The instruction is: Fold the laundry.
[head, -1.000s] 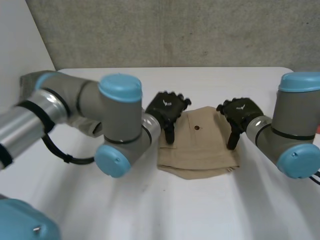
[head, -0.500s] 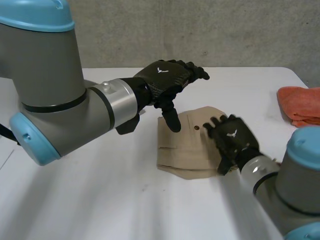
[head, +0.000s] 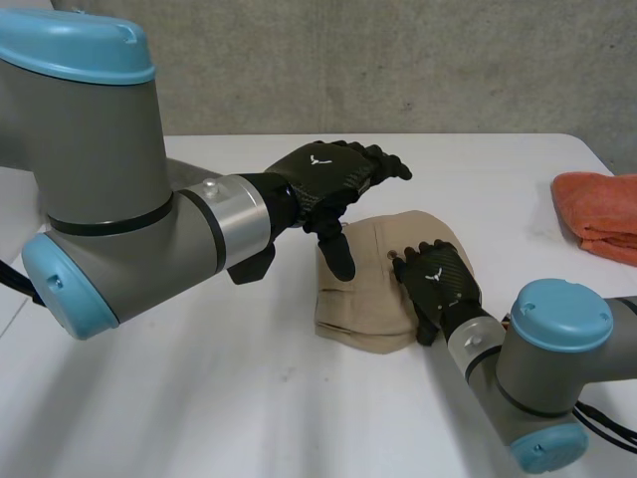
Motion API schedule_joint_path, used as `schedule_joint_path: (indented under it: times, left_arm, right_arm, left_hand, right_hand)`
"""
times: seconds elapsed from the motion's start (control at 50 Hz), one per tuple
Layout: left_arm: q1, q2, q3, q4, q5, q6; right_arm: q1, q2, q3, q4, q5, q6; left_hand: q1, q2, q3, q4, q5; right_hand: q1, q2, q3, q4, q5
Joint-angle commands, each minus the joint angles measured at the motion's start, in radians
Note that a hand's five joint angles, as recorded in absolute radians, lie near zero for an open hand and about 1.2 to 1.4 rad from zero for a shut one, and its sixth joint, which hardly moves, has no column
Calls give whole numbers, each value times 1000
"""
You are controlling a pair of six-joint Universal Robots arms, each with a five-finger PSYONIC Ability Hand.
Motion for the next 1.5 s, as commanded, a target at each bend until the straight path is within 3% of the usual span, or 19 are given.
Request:
schedule_joint_path:
  times: [0.02, 0.16, 0.22, 0.26, 0.3, 0.48, 0.56, 0.64, 0.74, 0.92, 1.04, 1.14, 1.5]
  left_arm:
    - [-2, 2, -5, 10, -3, 0]
    - [0, 2, -9, 10, -3, -2]
    - [6, 2, -17, 10, -3, -2]
    - [6, 2, -19, 10, -3, -3]
    - [8, 2, -23, 11, -3, -2]
    - [9, 5, -32, 11, -3, -2]
    - [18, 18, -35, 11, -3, -2]
    - [26, 28, -40, 11, -3, -2]
    - [26, 34, -45, 11, -3, -3]
    - [23, 34, -48, 11, -4, -3]
    - [17, 37, -48, 11, -6, -3]
    - [12, 38, -48, 13, -4, -3]
    - [-2, 34, -74, 13, -6, -3]
  right_arm:
    - [1, 33, -72, 7, 2, 4]
    - [6, 68, -138, 7, 2, 7]
    - [6, 99, -179, 13, 2, 7]
    - [4, 117, -217, 17, 5, 9]
    - [3, 122, -237, 19, 3, 9]
    - [-65, 107, -306, 75, -29, -2]
    - [-174, 100, -343, 109, -110, -11]
    - [-307, 97, -427, 115, -258, -57]
    - [-393, 88, -535, 108, -372, -74]
    - [-506, 139, -876, 89, -428, 79]
    - [-589, 195, -1004, 86, -458, 190]
    - [-678, 304, -1081, 95, -569, 218]
    - [-964, 508, -980, 154, -823, 204]
  left_hand:
    - [5, -9, -17, -11, -27]
    - [5, -9, -17, -11, -27]
    - [5, -9, -17, -11, -27]
    - [5, -9, -17, -11, -27]
    - [5, -9, -17, -11, -27]
    - [5, -9, -17, -11, -27]
    - [5, -9, -17, -11, -27]
    - [5, -9, -17, -11, -27]
    - [5, -9, -17, -11, -27]
    - [5, -9, -17, -11, -27]
    - [5, -9, -17, -11, -27]
    - [5, -9, -17, -11, -27]
    - [5, -9, -17, -11, -27]
  right_hand:
    - [155, 110, 101, 98, 182]
    - [166, 121, 112, 109, 194]
    - [467, 422, 414, 410, 495]
    - [877, 832, 823, 820, 905]
    - [1008, 962, 954, 951, 1035]
    - [1008, 963, 954, 951, 1035]
    - [1008, 963, 954, 951, 1035]
    - [1008, 963, 954, 951, 1035]
    - [1008, 963, 954, 951, 1035]
    - [1008, 963, 954, 951, 1035]
    - [1008, 963, 954, 951, 1035]
    - [1008, 963, 954, 951, 1035]
    - [1008, 963, 954, 951, 1035]
